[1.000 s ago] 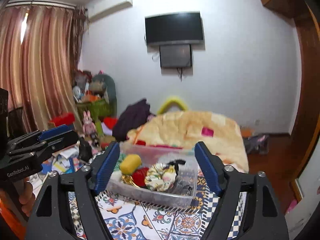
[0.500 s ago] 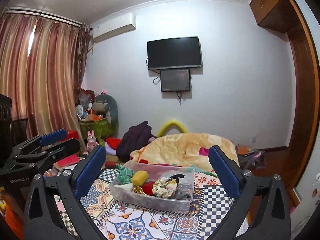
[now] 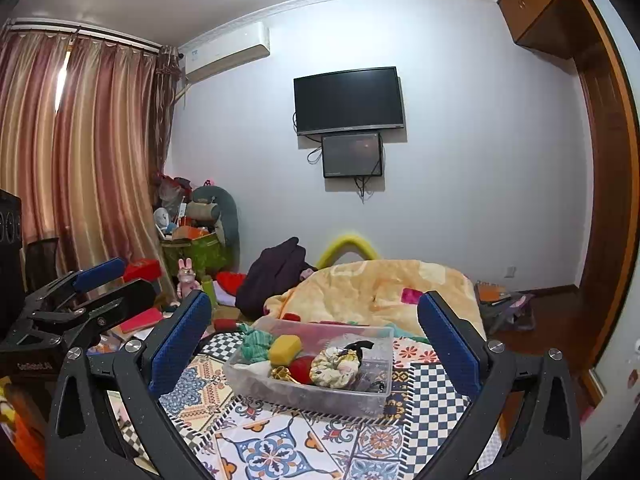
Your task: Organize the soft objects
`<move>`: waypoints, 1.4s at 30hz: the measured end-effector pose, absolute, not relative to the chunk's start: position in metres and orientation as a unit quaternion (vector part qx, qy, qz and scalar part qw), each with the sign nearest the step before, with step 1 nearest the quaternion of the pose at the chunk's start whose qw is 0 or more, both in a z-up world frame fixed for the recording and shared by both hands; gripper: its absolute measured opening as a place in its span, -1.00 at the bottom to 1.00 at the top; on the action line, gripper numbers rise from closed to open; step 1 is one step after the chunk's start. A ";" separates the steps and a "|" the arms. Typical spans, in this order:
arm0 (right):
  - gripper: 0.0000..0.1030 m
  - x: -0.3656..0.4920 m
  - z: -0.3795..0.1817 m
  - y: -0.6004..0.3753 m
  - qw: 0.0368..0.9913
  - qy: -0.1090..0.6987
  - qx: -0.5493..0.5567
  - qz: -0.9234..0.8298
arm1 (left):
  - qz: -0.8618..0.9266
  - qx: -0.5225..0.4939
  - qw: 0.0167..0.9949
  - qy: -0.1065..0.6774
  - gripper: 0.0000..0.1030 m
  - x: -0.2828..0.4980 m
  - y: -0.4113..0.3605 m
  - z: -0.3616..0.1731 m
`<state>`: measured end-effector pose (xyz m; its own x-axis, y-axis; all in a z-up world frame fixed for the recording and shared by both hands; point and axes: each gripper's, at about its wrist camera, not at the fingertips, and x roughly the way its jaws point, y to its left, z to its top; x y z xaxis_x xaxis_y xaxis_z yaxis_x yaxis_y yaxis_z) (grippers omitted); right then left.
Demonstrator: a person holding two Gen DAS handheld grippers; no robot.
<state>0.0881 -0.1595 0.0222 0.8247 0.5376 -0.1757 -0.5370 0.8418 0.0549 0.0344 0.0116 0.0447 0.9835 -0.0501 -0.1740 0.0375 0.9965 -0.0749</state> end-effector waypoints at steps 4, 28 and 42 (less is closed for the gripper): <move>1.00 0.087 0.021 -0.160 0.957 0.091 0.000 0.276 | -0.019 -0.036 0.995 0.089 1.00 0.035 0.013 0.044; 1.00 0.084 0.021 -0.162 0.958 0.086 -0.007 0.275 | -0.016 -0.034 0.996 0.084 1.00 0.032 0.014 0.045; 1.00 0.083 0.022 -0.163 0.958 0.081 -0.007 0.273 | -0.022 -0.043 0.995 0.091 1.00 0.034 0.018 0.046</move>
<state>0.0828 -0.1633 0.0219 0.8375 0.5229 -0.1587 -0.5253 0.8504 0.0303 0.0339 0.0175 0.0458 0.9824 -0.0523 -0.1794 0.0368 0.9954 -0.0886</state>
